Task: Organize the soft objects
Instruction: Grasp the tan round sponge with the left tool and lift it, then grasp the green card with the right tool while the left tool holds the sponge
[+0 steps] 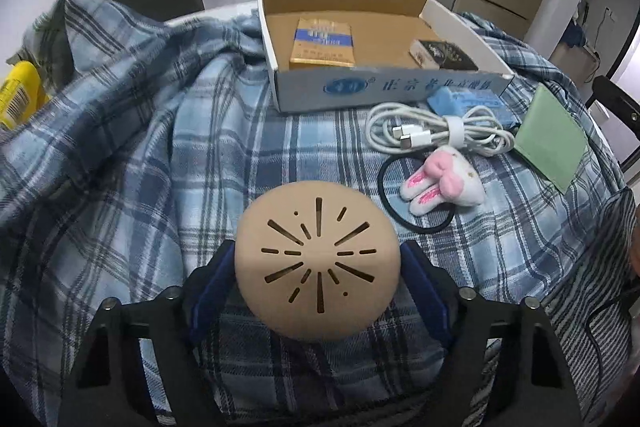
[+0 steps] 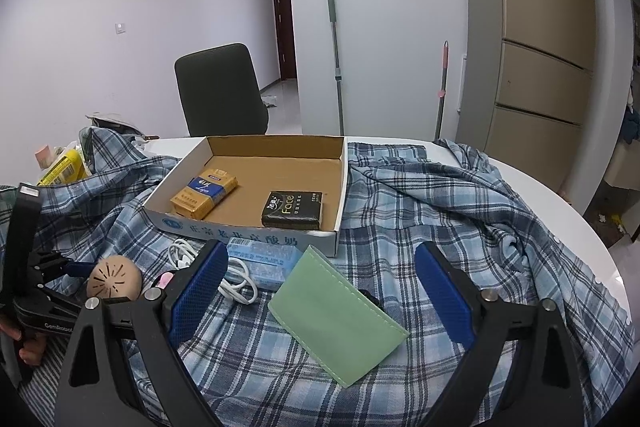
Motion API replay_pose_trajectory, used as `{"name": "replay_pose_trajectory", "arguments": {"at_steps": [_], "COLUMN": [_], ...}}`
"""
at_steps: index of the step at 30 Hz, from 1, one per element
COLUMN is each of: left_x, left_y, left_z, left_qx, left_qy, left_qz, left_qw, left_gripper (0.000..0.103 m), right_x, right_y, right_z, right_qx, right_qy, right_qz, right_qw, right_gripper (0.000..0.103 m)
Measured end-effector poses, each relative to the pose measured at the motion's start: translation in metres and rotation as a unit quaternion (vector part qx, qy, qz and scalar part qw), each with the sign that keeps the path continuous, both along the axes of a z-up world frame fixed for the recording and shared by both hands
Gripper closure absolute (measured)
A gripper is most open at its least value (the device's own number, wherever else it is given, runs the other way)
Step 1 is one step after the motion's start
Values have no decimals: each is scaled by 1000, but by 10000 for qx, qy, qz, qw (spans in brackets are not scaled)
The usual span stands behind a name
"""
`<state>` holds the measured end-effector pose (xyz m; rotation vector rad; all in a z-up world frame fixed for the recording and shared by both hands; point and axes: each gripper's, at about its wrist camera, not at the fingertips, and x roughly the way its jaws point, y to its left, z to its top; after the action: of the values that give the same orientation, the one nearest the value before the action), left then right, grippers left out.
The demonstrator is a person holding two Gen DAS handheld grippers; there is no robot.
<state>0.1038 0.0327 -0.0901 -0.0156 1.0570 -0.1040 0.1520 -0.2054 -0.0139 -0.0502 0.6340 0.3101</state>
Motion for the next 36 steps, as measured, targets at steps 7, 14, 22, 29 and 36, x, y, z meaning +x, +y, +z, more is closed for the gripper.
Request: {"name": "replay_pose_trajectory", "arguments": {"at_steps": [7,14,22,29,36], "left_x": [-18,-35,-55,-62,-54], "left_y": [-5,-12,-47,-71,-64], "left_z": [27,66,121,139,124], "left_qx": [205,-2,-384,-558,-683], "left_qy": [-850,-1794,-2751,-3299,-3203], "left_qz": [-6,-59,-267,-323,-134], "left_qw": [9962,9838,9603,9418,9448], "left_gripper": [21,22,22,22,22], "right_x": [1,2,2,-4,9], "right_y": [-3,-15,-21,2,17], "right_z": [3,21,27,-7,-23], "right_qx": [27,126,-425,-1316,-1827], "right_qy": [-22,-21,42,197,435], "right_qz": [-66,-162,19,809,1131], "right_qw": [10000,9998,9991,9878,9757], "right_gripper": [9,9,25,25,25]}}
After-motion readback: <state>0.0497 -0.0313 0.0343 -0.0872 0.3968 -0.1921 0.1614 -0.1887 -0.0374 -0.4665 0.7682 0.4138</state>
